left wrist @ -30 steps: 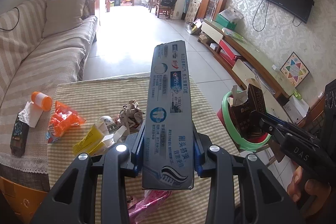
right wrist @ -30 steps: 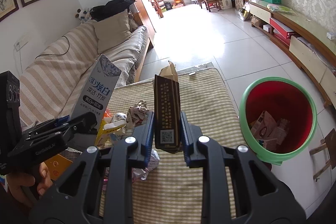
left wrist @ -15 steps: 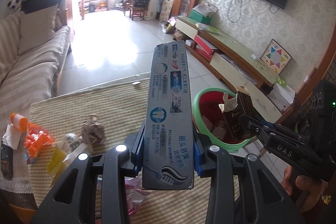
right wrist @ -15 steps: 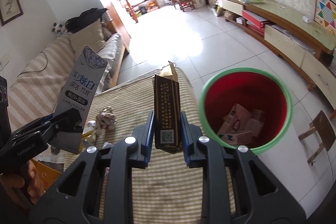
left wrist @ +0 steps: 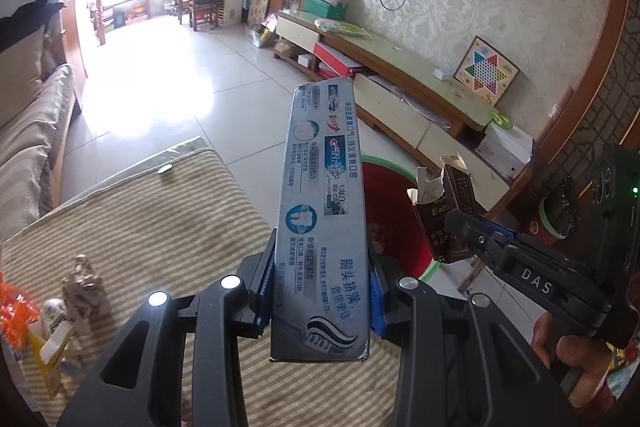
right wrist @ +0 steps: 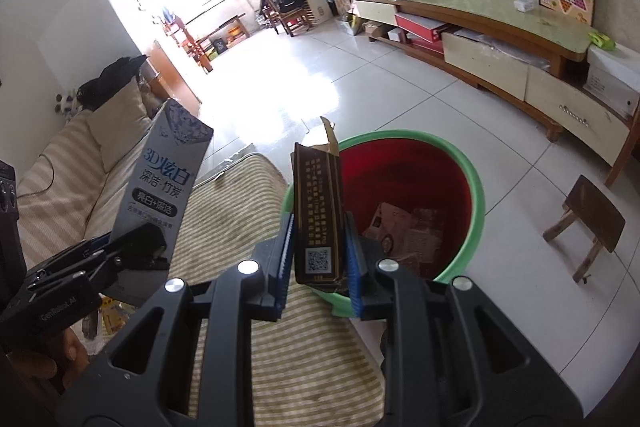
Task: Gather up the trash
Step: 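Carry the toothpaste box and brown package over the red bin with both tools, then open both tools to drop the toothpaste box and brown package into the bin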
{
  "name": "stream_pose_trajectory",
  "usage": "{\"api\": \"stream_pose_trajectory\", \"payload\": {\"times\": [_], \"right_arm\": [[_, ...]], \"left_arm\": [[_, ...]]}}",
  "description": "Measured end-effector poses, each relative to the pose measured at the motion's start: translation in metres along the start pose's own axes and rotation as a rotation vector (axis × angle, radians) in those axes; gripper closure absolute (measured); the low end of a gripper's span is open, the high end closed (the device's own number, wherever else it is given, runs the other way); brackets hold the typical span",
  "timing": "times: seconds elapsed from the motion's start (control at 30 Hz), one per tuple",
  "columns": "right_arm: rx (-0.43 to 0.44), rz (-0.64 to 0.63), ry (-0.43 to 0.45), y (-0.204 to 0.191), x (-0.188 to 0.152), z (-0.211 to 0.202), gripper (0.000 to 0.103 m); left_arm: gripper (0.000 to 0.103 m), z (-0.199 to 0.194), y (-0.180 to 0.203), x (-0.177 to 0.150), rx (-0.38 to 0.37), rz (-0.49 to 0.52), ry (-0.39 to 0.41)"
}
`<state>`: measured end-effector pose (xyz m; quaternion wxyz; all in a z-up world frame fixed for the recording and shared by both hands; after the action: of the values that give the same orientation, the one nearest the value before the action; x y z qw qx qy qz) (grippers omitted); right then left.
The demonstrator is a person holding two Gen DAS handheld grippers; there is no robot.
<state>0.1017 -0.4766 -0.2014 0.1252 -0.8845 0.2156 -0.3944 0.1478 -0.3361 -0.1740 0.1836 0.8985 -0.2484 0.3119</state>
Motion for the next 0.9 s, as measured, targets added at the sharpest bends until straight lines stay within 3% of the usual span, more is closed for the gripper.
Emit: {"api": "stream_pose_trajectory", "payload": {"times": [0.33,0.77,0.8,0.83,0.87,0.9], "right_arm": [[-0.013,0.067,0.006,0.04,0.015,0.018,0.08],[-0.021,0.073,0.025,0.05,0.031,0.033,0.079],[-0.021,0.07,0.03,0.049,0.032,0.035,0.078],[-0.026,0.072,0.029,0.049,0.032,0.037,0.061],[-0.034,0.079,0.028,0.051,0.032,0.039,0.051],[-0.038,0.087,0.035,0.052,0.033,0.038,0.045]], "left_arm": [[0.069,0.058,0.033,0.004,-0.029,0.036,-0.085],[0.068,0.078,0.041,0.017,-0.039,0.024,-0.095],[0.066,0.079,0.042,0.018,-0.038,0.025,-0.094],[0.06,0.079,0.041,0.018,-0.034,0.027,-0.093],[0.042,0.078,0.039,0.018,-0.025,0.025,-0.087],[0.038,0.076,0.037,0.018,-0.021,0.021,-0.077]]}}
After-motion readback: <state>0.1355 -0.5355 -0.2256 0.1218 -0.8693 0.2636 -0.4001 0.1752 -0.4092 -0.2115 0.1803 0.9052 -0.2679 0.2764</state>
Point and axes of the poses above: each gripper's, at about its wrist camera, not at the fingertips, and z roughly the way its jaws point, y to its right, x to its top, the point moved 9 cm from there along z, roughly the way its jaws point
